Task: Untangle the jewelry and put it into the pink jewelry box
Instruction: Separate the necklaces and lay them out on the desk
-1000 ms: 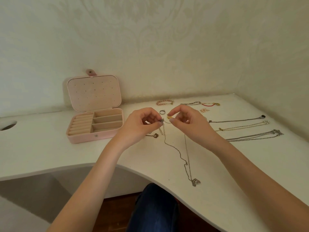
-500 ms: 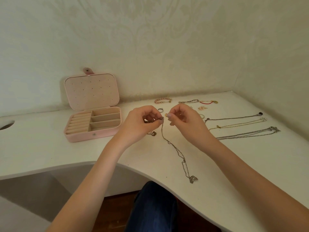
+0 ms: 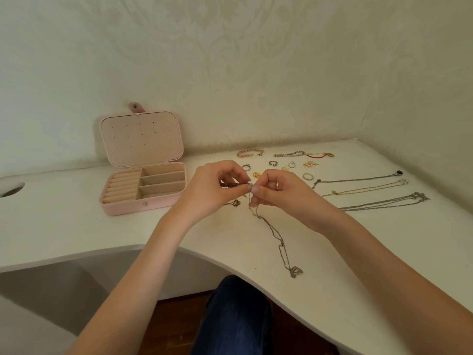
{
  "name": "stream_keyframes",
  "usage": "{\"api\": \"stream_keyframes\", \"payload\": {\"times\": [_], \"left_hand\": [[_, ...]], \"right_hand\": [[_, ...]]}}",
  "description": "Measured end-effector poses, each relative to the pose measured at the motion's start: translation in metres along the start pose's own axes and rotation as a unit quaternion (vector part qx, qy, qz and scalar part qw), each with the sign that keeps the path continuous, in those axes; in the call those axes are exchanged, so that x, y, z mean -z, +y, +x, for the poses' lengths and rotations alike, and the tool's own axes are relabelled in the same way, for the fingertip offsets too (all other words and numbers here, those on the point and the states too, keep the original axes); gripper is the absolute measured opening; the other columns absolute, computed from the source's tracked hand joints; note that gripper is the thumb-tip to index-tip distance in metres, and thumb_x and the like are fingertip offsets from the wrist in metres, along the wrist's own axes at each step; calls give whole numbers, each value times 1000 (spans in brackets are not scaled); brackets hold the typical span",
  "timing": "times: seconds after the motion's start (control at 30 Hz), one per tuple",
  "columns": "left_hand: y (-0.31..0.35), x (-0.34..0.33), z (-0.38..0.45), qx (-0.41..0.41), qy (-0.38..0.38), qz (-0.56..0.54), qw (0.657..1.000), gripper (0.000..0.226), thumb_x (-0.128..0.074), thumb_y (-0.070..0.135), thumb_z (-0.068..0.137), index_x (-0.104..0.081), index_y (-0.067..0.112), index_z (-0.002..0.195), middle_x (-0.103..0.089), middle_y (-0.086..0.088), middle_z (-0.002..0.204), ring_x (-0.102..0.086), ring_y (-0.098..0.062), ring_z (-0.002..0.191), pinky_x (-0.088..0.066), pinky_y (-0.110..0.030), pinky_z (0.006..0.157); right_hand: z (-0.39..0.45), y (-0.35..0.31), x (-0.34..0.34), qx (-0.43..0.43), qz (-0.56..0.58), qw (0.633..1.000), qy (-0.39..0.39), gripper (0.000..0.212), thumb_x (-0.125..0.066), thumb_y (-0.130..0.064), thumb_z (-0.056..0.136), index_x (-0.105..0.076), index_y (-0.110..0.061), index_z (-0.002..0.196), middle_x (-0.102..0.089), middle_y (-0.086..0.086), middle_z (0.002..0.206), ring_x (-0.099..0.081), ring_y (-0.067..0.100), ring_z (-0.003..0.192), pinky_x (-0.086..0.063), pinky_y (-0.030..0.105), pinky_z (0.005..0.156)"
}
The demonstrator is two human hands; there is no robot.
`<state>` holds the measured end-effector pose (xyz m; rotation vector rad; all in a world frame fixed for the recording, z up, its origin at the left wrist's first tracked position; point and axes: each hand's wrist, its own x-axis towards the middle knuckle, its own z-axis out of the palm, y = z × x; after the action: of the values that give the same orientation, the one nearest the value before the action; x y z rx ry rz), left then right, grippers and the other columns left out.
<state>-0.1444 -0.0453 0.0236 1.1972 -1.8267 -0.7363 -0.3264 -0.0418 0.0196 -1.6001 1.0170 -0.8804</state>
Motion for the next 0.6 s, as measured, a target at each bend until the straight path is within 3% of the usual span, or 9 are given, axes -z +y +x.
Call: {"api": "stream_keyframes", "payload": {"times": [0.1, 0.23, 0.4, 0.6], "left_hand": [[3, 3, -2, -3, -18, 3, 1000, 4, -70, 17, 81, -70, 22, 82, -64, 15, 69, -52, 3, 58, -41, -19, 59], [5, 5, -2, 1, -24, 13, 1000, 15, -60, 11, 87, -71, 22, 86, -69, 9, 80, -55, 1, 65, -43, -17, 63], [5, 4, -1, 5, -21, 7, 1000, 15, -62, 9, 85, -71, 21, 83, -63, 6, 71, -53, -5, 66, -43, -20, 65], [0, 2, 3, 14, -6, 8, 1000, 14, -67, 6, 80, -68, 21, 79, -42, 9, 57, -40, -10, 56, -38, -30, 61]], "right_hand": [[-2, -5, 4, -18, 89, 996, -18, 11, -55, -13, 94, -52, -8, 84, -55, 2, 67, -54, 12, 58, -56, 30, 80], [-3, -10, 5, -51, 131, 990, -22, 11, -51, -17, 97, -52, -14, 86, -38, -7, 59, -32, 9, 52, -50, 25, 65], [-3, -11, 5, -60, 103, 993, 2, 10, -50, -19, 97, -56, -11, 95, -28, -8, 56, -26, 7, 48, -37, 22, 56], [-1, -11, 5, -47, 12, 998, 32, 14, -54, -21, 95, -66, -13, 96, -28, -7, 51, -27, 8, 47, -39, 18, 49]]}}
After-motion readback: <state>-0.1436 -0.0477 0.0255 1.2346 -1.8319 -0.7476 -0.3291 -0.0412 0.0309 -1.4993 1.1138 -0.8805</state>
